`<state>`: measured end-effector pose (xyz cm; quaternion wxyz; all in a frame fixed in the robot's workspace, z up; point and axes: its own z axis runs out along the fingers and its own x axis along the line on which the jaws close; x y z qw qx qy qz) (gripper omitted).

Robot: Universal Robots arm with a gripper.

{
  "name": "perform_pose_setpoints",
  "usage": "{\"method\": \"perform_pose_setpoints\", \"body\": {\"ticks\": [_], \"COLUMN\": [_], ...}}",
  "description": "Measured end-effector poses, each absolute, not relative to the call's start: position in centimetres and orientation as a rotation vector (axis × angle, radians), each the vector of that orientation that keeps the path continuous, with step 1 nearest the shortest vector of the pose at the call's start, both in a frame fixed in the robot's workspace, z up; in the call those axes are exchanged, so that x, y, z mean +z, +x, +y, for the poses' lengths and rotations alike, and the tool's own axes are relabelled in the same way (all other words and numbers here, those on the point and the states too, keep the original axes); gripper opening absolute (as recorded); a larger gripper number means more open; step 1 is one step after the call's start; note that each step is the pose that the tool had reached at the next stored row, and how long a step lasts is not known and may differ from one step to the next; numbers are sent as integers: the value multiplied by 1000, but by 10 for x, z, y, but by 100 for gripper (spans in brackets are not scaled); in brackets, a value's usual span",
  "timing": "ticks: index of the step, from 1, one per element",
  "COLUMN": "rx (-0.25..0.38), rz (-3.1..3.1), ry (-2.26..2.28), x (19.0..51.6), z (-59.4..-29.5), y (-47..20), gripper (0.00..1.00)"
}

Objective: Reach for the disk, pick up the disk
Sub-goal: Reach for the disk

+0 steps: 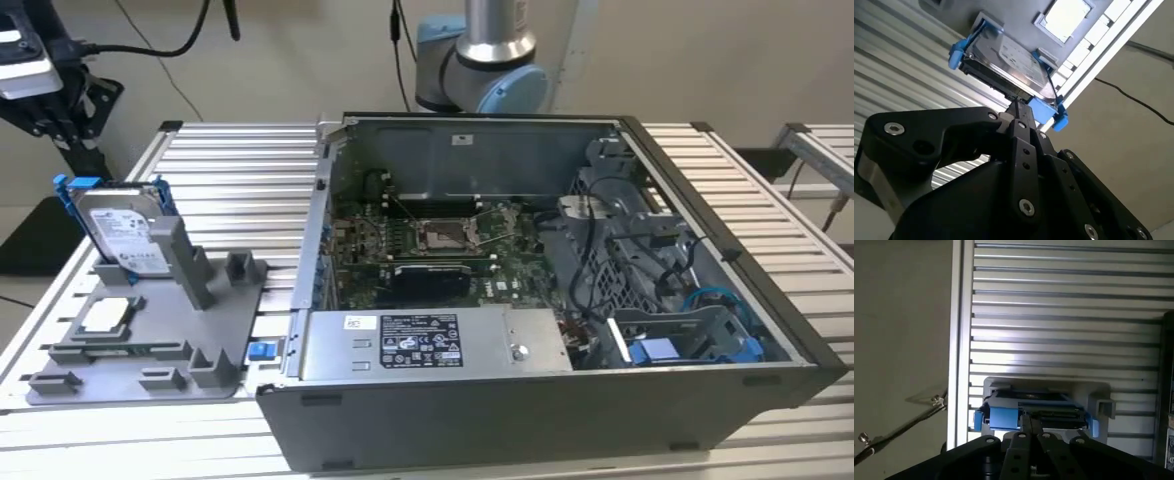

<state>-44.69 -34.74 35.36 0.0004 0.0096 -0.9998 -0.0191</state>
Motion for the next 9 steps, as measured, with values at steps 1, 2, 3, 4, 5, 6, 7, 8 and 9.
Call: {"method": "perform_pose_setpoints", "body": {"ticks": [1,2,3,4,5,6,7,8,9], "rx": [-60,-60,-60,-60,-60,-60,-60,-60,-60], "rz": [-3140,-3140,-3140,-3140,-3140,-3140,-3140,-3140,-3140], "ry": [30,30,30,30,30,30,30,30,30], "x": [353,353,353,353,353,353,353,353,353], "z": [-347,-347,-347,-348,-348,-349,-351,-352,-354], "y": [-450,-452,-453,-454,-455,-455,-455,-455,-455], "gripper": [0,0,0,0,0,0,0,0,0]}}
